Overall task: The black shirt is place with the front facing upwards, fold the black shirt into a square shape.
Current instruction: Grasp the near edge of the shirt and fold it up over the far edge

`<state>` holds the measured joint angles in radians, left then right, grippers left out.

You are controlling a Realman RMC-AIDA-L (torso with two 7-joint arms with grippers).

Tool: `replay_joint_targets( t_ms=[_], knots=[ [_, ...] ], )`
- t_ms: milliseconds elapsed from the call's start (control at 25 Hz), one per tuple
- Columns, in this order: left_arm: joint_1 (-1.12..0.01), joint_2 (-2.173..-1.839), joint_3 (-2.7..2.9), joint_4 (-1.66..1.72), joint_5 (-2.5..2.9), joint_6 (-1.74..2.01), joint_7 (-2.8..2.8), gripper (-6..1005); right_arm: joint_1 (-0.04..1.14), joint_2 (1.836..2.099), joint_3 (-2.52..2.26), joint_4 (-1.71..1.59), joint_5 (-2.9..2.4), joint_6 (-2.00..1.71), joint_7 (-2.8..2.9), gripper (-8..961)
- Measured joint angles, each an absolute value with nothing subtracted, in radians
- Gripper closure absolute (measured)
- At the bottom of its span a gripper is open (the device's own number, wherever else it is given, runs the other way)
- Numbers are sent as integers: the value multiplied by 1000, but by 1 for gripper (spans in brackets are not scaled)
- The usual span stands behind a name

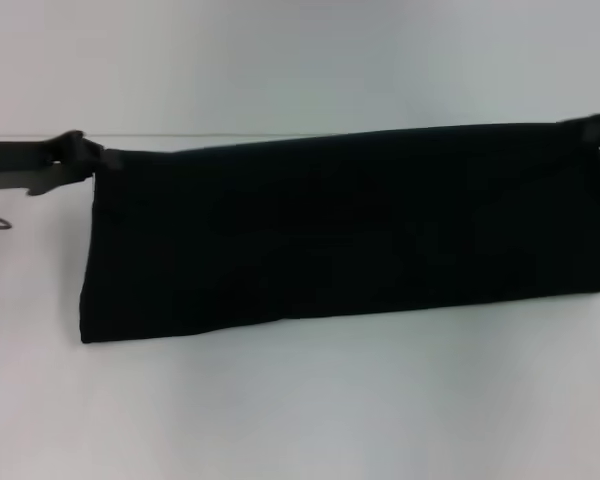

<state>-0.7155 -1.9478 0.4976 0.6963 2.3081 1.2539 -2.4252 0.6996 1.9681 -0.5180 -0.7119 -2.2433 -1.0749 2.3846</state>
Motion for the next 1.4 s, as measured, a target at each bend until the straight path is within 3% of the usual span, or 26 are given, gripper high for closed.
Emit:
replay_joint_targets(
  t_ms=[280, 520, 1080, 1400],
  knots=[
    [-731, -1987, 593, 677, 2308, 1022, -2459, 838, 786, 2026, -707, -644, -2244, -721, 2382, 876],
    [-738, -2008, 602, 692, 2301, 948, -2450, 830, 820, 2047, -821, -607, -2245, -540, 2386, 876],
    [-773, -2019, 624, 671, 2307, 841, -2453, 811, 858, 2046, -843, -537, -2244, -442, 2380, 876],
    [-783, -2043, 645, 659, 2304, 776, -2450, 800, 911, 1995, -881, -443, -2246, -444, 2380, 863]
  ],
)
